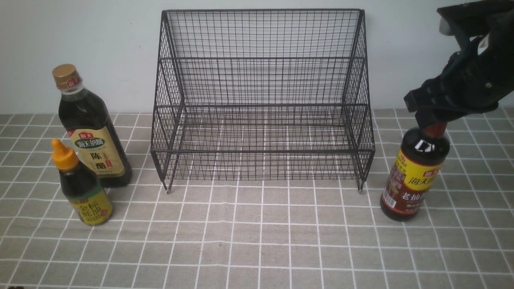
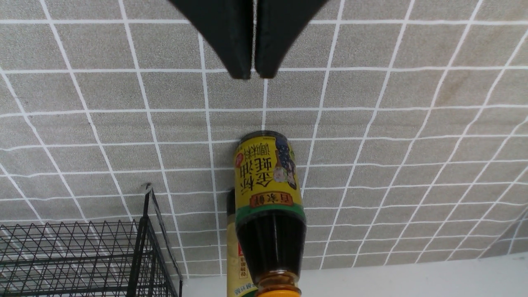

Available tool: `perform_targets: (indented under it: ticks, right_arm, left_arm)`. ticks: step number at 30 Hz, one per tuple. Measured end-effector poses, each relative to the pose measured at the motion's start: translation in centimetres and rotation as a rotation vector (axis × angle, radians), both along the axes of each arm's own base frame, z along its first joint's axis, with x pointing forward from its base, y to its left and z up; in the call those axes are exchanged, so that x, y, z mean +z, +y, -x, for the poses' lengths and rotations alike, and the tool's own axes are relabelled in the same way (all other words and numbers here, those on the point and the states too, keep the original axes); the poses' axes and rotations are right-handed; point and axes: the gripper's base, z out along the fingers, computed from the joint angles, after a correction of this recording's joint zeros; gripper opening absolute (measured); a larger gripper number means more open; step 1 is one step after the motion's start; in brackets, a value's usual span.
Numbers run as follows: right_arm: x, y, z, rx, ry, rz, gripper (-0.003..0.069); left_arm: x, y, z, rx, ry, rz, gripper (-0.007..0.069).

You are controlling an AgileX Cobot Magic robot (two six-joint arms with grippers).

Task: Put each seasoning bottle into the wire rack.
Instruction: Use the right arm to grab the condiment bottle closest to it, then use the right arm to put the condiment bottle back on the shelf

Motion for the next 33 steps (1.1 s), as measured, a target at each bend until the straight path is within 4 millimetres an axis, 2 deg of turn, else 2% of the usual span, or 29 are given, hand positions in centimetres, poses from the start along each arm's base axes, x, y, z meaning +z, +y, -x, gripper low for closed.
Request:
perform_targets:
  ticks: [4, 8, 16, 23, 27, 33]
  right_arm:
    - [0.5, -0.1, 0.5, 0.009, 0.001, 0.003, 0.0274]
    - [2.0, -0.5, 1.9, 0.014, -0.008, 0.005, 0.0274]
    - [9.9, -0.8, 5.2, 0.057, -0.174, -0.07, 0.0274]
    - [13.4, 0.6, 5.9, 0.181, -0.263, -0.212, 0.0274]
    - [13.6, 1.6, 4.8, 0.239, -0.269, -0.274, 0.0274]
    - [11.5, 2.5, 1.8, 0.245, -0.236, -0.273, 0.0275]
  left_arm:
    - [0.0, 0.0, 0.0, 0.0, 0.0, 0.0, -0.0007]
    - [0.0, 0.0, 0.0, 0.0, 0.0, 0.0, -0.0007]
    - [0.0, 0.0, 0.0, 0.0, 0.0, 0.0, -0.0007]
    - [0.0, 0.0, 0.0, 0.0, 0.0, 0.0, -0.0007]
    - [0.0, 0.0, 0.0, 0.0, 0.0, 0.0, -0.0007]
    - [0.0, 0.0, 0.0, 0.0, 0.0, 0.0, -0.0007]
